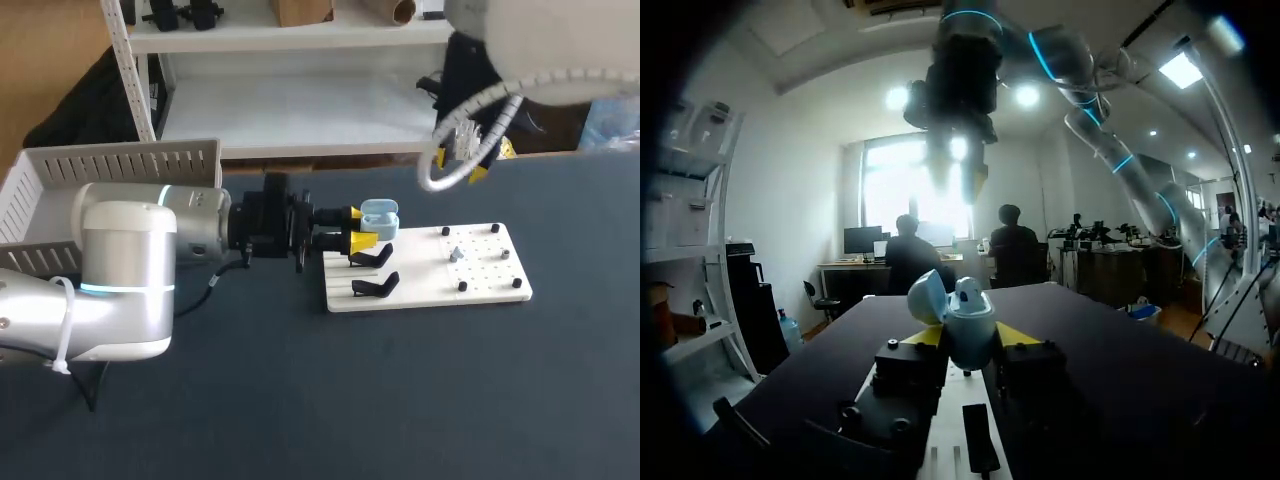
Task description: Pick up each earbud case from the left stands, insert the matching earbuds, close the lid, and place the case in the box.
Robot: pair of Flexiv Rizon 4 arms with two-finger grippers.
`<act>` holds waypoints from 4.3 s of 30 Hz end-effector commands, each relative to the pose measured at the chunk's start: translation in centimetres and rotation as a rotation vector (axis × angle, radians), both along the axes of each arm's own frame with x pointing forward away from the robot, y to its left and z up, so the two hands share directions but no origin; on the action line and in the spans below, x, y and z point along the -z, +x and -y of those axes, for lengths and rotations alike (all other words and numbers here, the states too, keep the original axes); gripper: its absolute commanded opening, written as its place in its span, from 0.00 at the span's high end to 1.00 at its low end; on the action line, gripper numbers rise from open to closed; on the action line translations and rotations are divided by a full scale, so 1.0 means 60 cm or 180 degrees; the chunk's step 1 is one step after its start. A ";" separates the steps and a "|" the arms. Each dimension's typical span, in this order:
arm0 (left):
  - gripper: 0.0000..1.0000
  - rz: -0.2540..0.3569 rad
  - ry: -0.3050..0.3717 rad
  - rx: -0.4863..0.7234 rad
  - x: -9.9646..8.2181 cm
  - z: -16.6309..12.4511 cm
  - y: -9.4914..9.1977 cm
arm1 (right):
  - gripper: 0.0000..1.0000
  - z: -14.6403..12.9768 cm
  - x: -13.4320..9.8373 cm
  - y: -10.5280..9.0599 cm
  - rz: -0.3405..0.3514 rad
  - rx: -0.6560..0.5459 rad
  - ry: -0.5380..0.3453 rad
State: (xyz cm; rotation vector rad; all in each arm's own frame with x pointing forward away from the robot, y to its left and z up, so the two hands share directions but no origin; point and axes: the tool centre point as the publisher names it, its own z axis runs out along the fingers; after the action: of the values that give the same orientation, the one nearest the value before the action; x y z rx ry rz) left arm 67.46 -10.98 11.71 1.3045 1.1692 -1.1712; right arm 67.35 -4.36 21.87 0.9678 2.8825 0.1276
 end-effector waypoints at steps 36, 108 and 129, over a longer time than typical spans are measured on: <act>1.00 0.0005 -0.0009 -0.0004 0.001 0.000 0.000 | 0.35 0.045 0.238 0.032 0.0345 -0.0509 0.0604; 1.00 0.0005 -0.0009 -0.0004 0.001 0.000 0.000 | 0.88 0.043 0.308 0.080 0.0468 -0.0513 0.0496; 1.00 0.0005 -0.0009 -0.0004 0.001 0.000 0.000 | 1.00 0.053 0.260 0.061 0.0601 -0.0491 0.0534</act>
State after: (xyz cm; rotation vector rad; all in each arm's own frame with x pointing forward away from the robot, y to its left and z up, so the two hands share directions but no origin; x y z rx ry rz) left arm 67.46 -10.98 11.71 1.3046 1.1692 -1.1711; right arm 72.28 -6.84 5.28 0.7075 2.8206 0.4502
